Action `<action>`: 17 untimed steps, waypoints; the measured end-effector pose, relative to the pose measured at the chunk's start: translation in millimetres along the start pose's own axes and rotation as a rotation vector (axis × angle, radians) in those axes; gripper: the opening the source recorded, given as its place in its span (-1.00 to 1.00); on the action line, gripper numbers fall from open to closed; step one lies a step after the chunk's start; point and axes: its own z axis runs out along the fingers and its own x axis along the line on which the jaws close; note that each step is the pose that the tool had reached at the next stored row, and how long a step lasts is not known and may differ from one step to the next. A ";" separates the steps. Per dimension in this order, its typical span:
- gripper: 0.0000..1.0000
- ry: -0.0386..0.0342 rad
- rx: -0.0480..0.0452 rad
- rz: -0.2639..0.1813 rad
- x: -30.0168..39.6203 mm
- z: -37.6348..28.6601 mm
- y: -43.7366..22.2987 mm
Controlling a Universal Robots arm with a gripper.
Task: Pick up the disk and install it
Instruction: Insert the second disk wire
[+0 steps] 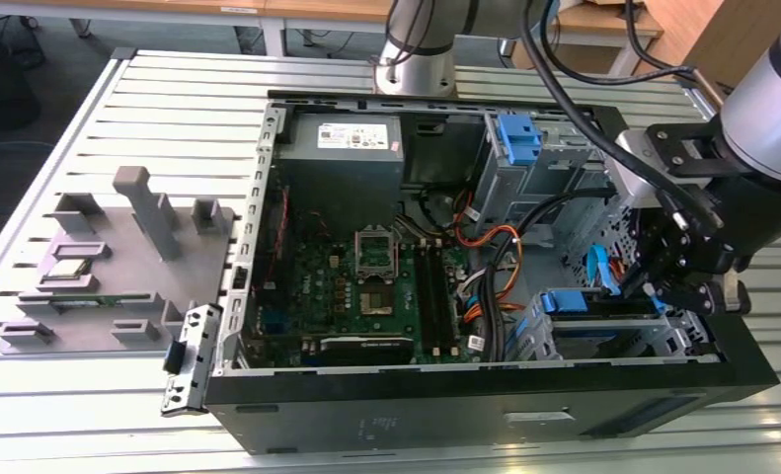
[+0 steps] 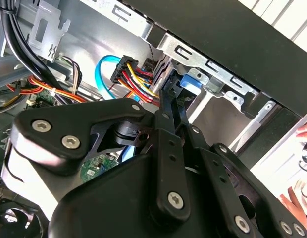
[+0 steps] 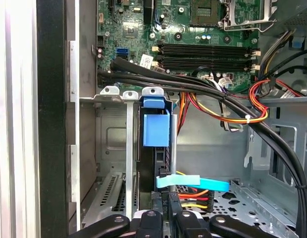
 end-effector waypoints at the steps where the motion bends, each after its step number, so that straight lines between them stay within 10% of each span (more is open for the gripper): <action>1: -0.65 -0.0001 0.0000 0.000 0.0 0.3 0.0; 17: -0.65 0.0001 0.0000 0.000 0.3 5.0 0.3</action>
